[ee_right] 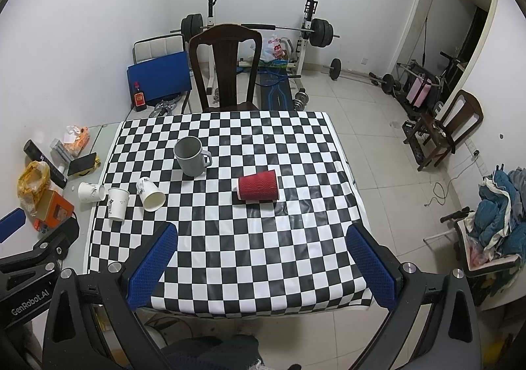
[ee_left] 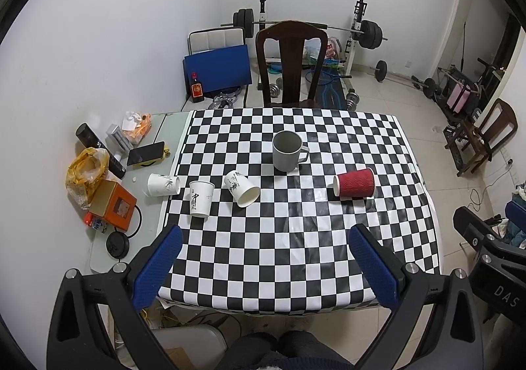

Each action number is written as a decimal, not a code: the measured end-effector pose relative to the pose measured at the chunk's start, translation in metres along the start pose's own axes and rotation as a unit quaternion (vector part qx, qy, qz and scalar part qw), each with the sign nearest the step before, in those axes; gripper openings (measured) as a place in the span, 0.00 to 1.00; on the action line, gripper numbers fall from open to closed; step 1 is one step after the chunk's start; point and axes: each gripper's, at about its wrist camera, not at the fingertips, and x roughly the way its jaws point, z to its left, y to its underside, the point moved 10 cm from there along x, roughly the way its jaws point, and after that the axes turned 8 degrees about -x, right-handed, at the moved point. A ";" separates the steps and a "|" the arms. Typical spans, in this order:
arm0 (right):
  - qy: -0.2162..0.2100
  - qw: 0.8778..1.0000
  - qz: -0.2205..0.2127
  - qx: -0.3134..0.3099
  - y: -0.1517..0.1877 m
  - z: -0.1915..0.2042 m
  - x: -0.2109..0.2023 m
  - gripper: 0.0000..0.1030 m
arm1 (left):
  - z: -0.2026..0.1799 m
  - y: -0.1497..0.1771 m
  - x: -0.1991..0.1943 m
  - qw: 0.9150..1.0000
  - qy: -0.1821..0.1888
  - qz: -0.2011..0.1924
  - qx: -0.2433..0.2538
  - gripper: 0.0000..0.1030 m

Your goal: Flip cup upside down

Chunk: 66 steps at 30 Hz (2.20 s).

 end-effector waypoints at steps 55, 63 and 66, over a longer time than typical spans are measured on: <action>0.075 0.944 0.316 0.059 0.156 -0.172 0.399 0.99 | -0.277 0.077 0.379 0.823 -0.001 0.085 0.561 0.78; 0.074 0.941 0.326 0.062 0.164 -0.179 0.409 0.99 | -0.284 0.064 0.405 0.828 -0.009 0.078 0.555 0.76; 0.072 0.940 0.328 0.064 0.165 -0.179 0.407 0.97 | -0.283 0.057 0.406 0.841 -0.006 0.087 0.534 0.73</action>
